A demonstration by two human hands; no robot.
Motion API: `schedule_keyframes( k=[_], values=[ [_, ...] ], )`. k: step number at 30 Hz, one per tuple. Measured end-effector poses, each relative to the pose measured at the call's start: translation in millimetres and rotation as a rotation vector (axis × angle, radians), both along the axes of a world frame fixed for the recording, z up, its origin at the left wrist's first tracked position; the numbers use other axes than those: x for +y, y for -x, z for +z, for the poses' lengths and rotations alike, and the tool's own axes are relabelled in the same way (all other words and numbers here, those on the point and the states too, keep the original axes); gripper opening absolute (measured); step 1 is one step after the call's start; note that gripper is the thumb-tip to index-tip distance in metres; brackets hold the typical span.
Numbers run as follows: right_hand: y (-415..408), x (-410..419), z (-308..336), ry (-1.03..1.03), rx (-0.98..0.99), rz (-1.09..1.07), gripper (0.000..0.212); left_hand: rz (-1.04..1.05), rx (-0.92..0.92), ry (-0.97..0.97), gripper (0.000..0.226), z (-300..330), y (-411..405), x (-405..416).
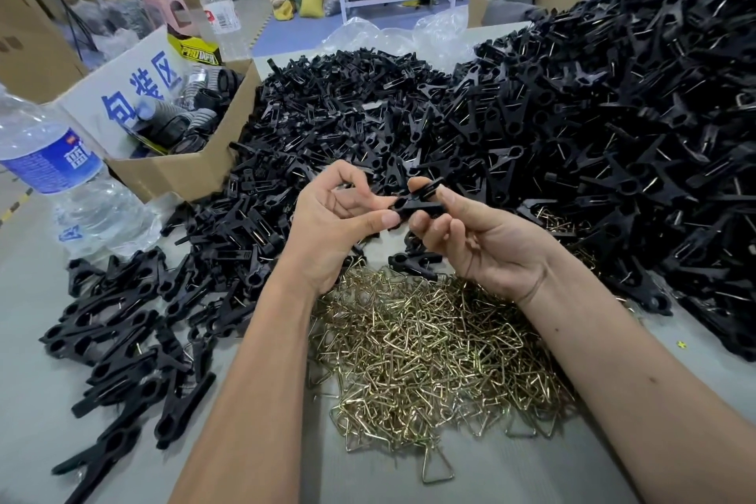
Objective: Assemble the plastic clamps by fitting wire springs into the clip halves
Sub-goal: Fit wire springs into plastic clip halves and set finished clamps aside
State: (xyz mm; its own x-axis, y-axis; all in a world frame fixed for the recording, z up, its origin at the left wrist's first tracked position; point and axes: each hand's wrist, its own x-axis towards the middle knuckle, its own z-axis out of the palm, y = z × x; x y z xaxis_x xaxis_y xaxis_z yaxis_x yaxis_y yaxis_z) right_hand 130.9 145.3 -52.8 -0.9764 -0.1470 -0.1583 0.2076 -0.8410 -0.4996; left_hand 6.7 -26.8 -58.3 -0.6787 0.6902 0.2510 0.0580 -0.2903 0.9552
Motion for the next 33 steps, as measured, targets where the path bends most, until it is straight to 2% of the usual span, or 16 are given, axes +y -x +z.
schedule_keyframes(
  k=[4,15,18,21,25,29,33],
  values=[
    [-1,3,2,-0.039,-0.031,-0.036,0.033,0.042,0.023,0.035,0.036,-1,-3,3],
    [-5,14,0,-0.068,-0.056,-0.029,0.021,0.068,0.069,0.109,0.035,-2,-5,8],
    [-5,13,-4,-0.08,-0.026,-0.023,0.022,0.083,0.087,0.115,0.036,-1,-4,8],
    [-6,14,-5,-0.085,0.078,-0.006,0.035,0.077,0.099,0.09,0.035,1,-6,11],
    [0,18,6,-0.326,0.098,-0.159,0.03,0.141,0.091,0.092,0.032,3,-16,25],
    [23,36,37,-0.626,0.027,-0.538,0.036,0.277,0.129,0.248,0.024,13,-12,41],
    [56,55,73,-1.064,-0.058,-0.857,0.058,0.458,0.405,0.475,0.02,28,7,38]
  ],
)
